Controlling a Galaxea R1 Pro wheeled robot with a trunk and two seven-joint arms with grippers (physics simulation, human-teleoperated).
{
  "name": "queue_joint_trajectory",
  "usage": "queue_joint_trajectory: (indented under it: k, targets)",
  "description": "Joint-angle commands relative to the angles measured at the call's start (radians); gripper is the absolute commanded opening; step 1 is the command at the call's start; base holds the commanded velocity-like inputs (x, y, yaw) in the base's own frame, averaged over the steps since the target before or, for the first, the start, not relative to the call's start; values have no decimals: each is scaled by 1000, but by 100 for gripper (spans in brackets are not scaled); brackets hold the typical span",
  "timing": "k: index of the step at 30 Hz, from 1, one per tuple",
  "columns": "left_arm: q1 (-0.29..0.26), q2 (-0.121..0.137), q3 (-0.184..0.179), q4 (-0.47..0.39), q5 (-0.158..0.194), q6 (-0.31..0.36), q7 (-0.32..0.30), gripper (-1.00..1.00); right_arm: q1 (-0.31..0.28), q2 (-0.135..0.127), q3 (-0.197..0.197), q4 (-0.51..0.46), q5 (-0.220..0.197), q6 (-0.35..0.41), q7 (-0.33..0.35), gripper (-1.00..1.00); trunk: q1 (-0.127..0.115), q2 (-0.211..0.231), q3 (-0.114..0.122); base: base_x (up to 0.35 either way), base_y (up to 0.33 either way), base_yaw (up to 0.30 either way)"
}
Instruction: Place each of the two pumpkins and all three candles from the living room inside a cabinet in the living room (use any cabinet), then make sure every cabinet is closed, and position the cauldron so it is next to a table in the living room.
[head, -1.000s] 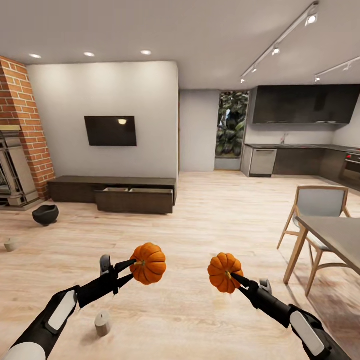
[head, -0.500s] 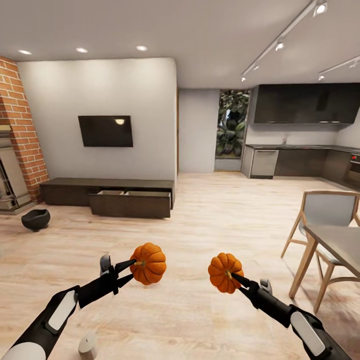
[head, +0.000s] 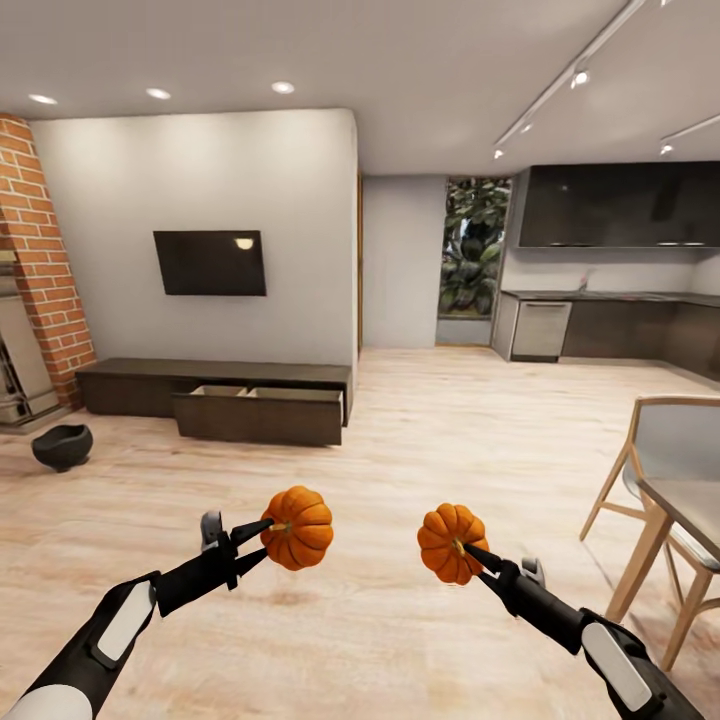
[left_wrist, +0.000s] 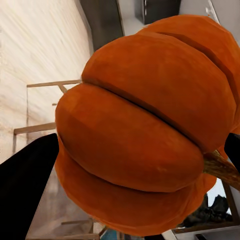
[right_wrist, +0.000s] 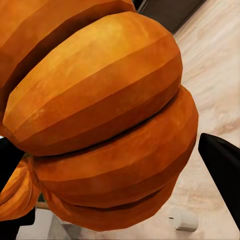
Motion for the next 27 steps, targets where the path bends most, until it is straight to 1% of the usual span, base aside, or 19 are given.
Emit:
queue_joint_trajectory:
  k: [1,6,20,27]
  targets:
    - [-1,-1,2,0,10,10,-1,-100,-1,0,-2,-1,-14,10,-2,-100,1,-1,-1,342,-93,214]
    - [-1,-1,2,0,10,10,-2,-100,0,0,-2,-1,-15,11,-1,-100,1,-1,0,343,-93,84]
    - [-1,-1,2,0,10,10,-1,-100,-1,1,-3,-2,-15,32,-1,-100,1,-1,-5,342,-94,6]
    - [-1,-1,2,0,10,10,-1,-100,-1,1,-2,-3,-14,32,-5,-100,1,-1,-9,343,-93,103]
